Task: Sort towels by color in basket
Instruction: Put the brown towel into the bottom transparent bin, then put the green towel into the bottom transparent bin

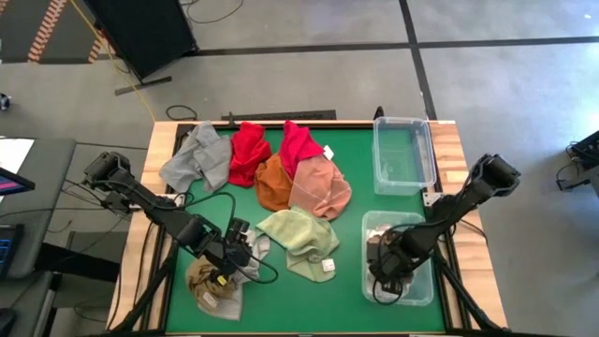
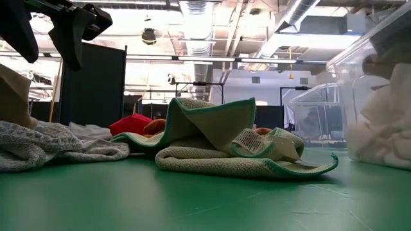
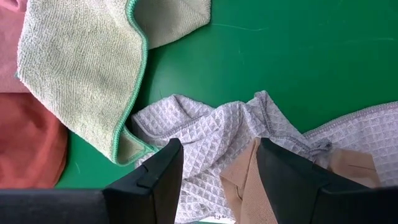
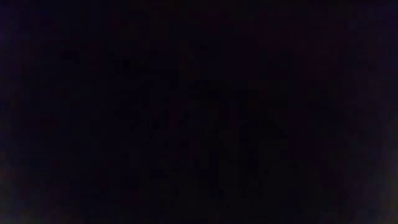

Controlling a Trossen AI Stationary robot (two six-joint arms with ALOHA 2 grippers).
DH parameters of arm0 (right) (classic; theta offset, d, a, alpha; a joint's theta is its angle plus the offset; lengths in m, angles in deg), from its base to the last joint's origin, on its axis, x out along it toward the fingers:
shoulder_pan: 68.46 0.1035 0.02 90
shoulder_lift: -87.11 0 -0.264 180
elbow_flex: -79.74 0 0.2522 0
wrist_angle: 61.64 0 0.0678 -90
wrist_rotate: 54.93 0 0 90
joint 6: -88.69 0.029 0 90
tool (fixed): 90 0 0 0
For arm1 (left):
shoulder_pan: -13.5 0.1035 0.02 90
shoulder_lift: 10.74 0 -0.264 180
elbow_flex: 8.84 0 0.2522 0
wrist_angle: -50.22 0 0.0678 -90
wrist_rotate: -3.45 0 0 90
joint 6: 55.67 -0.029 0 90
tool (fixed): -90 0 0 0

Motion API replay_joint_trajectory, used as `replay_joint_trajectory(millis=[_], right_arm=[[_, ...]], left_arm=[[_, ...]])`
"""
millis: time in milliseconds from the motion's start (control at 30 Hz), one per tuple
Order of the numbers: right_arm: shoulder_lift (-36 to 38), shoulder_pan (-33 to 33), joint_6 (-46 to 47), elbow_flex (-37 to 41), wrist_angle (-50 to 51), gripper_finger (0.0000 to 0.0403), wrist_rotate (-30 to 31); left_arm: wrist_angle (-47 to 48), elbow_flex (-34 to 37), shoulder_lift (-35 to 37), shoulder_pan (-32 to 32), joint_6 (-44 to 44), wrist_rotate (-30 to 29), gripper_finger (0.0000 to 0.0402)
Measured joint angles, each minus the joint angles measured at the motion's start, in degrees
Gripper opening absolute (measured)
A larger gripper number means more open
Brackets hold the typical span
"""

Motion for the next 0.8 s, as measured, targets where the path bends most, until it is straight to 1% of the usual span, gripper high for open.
replay_joint_trajectory(millis=[133,333,433,567,800], right_arm=[[3.92,0.00,1.61,-0.01,0.10,0.0103,0.05],[10.00,0.01,2.93,-0.02,0.38,0.0175,0.54],[13.30,0.02,3.95,-0.02,1.84,0.0203,0.85],[17.71,0.02,5.56,-0.04,2.56,0.0216,2.54],[23.44,0.02,5.10,-0.08,2.29,0.0209,6.08]], left_arm=[[-0.02,0.00,0.00,0.00,-0.18,0.00,0.0193],[0.00,0.00,0.00,0.00,-0.60,0.02,0.0193],[0.00,0.00,0.00,0.00,-0.62,0.02,0.0193],[0.00,0.00,0.00,0.00,-0.64,0.02,0.0193],[0.02,0.00,0.00,0.00,-0.64,0.03,0.0193]])
